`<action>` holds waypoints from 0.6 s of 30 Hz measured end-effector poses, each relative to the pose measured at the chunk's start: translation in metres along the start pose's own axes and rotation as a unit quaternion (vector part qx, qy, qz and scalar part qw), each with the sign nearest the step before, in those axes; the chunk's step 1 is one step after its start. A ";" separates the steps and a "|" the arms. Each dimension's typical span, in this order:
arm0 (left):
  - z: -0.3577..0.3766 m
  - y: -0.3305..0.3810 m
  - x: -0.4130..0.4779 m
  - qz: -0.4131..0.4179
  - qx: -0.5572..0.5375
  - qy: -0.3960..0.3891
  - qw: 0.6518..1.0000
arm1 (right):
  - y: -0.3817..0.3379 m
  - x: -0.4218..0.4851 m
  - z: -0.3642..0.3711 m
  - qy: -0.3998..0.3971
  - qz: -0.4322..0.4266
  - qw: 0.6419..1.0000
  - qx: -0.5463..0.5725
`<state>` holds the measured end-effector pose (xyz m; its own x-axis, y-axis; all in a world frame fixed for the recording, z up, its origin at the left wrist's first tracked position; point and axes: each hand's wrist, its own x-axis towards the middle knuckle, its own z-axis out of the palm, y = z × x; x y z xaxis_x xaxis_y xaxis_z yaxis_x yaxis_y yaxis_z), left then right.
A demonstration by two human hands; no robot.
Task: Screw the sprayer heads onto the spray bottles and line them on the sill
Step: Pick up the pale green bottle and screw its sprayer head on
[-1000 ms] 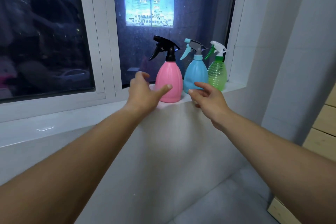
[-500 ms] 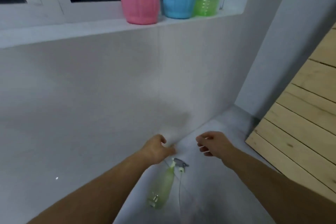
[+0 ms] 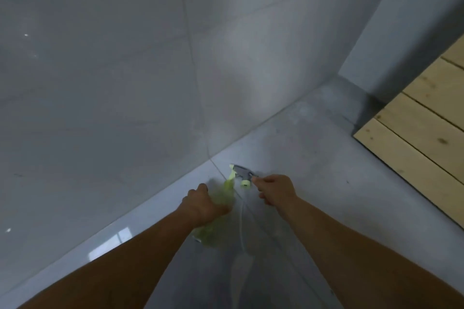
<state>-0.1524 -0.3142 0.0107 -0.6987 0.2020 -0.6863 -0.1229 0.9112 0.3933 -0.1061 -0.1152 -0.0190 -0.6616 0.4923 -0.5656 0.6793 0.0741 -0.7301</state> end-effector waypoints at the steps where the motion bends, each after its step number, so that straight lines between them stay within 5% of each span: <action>1: 0.003 -0.003 0.004 -0.003 -0.001 -0.008 1.000 | 0.005 0.009 0.007 0.009 -0.004 1.000 -0.010; 13: 0.017 -0.018 0.013 0.018 0.001 -0.013 1.000 | 0.003 0.036 0.041 0.021 0.053 0.998 -0.006; 18: 0.017 -0.020 0.007 0.026 -0.060 -0.020 0.998 | -0.008 0.026 0.032 -0.018 0.090 0.986 0.139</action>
<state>-0.1429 -0.3254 -0.0124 -0.6785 0.2631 -0.6858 -0.1729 0.8502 0.4972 -0.1388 -0.1311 -0.0401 -0.5521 0.4439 -0.7058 0.6774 -0.2548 -0.6901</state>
